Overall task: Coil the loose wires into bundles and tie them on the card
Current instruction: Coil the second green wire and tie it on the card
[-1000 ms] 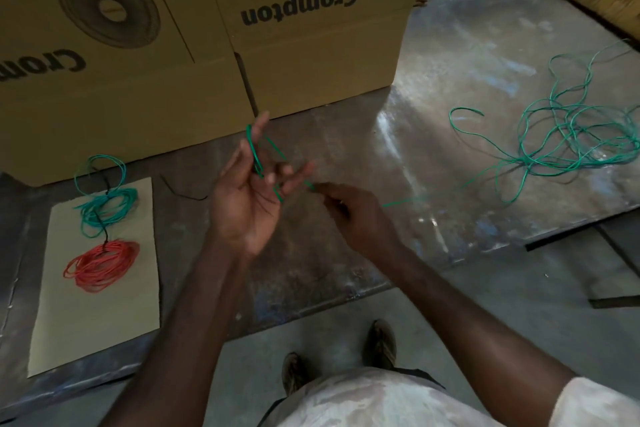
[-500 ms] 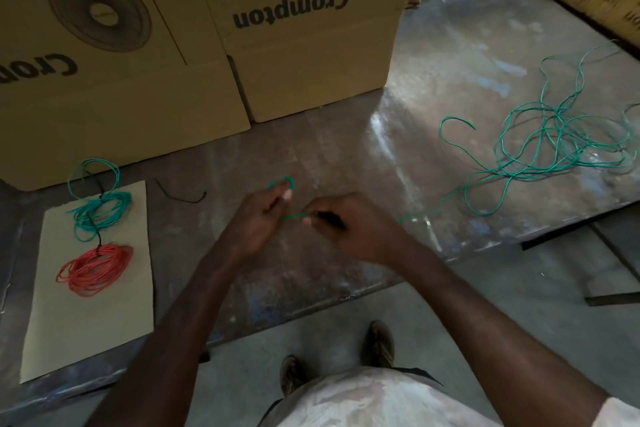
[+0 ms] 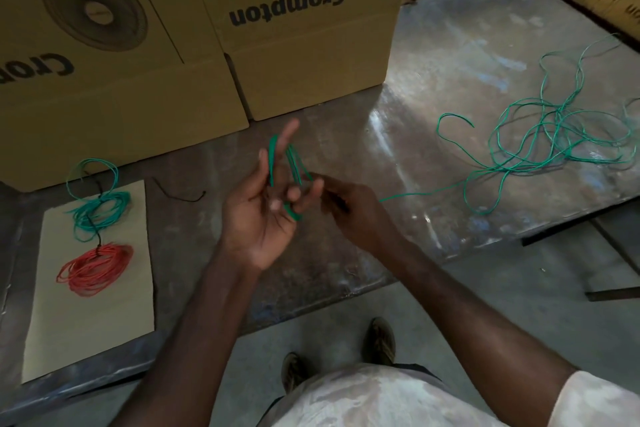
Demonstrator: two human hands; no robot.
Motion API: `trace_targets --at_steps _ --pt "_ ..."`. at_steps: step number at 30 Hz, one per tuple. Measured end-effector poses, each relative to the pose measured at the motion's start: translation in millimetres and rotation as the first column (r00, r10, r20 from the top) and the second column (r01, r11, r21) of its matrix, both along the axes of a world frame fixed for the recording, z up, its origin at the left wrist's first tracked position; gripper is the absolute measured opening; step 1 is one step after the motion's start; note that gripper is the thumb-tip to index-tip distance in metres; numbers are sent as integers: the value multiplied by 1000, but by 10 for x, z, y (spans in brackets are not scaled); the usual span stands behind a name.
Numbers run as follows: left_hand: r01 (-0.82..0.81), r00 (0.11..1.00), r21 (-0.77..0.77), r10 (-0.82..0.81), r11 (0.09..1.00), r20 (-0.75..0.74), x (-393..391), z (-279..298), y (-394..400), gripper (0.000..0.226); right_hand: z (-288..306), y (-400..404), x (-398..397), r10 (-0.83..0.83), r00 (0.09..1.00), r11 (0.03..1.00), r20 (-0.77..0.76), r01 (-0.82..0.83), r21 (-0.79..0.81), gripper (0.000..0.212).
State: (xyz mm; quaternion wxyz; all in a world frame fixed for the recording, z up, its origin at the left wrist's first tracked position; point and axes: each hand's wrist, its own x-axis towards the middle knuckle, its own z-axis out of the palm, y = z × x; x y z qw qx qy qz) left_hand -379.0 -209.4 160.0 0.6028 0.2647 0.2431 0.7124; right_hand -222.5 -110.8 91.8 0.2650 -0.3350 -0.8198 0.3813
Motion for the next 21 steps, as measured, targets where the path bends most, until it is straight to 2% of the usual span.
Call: trace_targets --at_steps 4,6,7,9,11,13,14,15,17,19,21 --pt "-285 939 -26 274 958 -210 -161 40 333 50 -111 -289 -105 234 967 972 96 -232 -32 53" --pt "-373 846 -20 332 927 -418 -271 -41 459 46 -108 -382 -107 310 938 951 154 -309 -31 51" --pt "-410 757 -10 334 912 -561 -317 -91 491 45 -70 -392 -92 323 931 945 170 -325 -14 46" --pt "-463 486 8 261 886 -834 -393 -209 492 43 71 -351 -47 326 928 941 180 -337 34 31" --pt "-485 241 -12 120 874 -963 -452 -377 431 39 233 -230 18 300 933 942 198 -322 91 18" --pt "-452 120 -55 -1 890 -993 -508 -547 318 36 370 -52 105 246 941 946 234 -285 153 12" --pt "-421 108 -90 -48 902 -993 -515 -608 258 37 424 40 153 204 948 948 244 -254 192 12" --pt "-375 164 -156 -100 914 -981 -503 -661 210 40 467 127 200 153 959 949 240 -211 236 12" --pt "-168 465 -316 -207 934 -861 -351 -702 109 38 494 277 269 52 978 948 202 -112 297 13" --pt "55 724 -341 -273 939 -634 -139 -614 -13 40 443 363 272 -25 989 951 148 -22 308 13" --pt "149 849 -288 -272 946 -454 -18 -486 -92 45 350 375 224 -87 994 959 69 65 275 14"
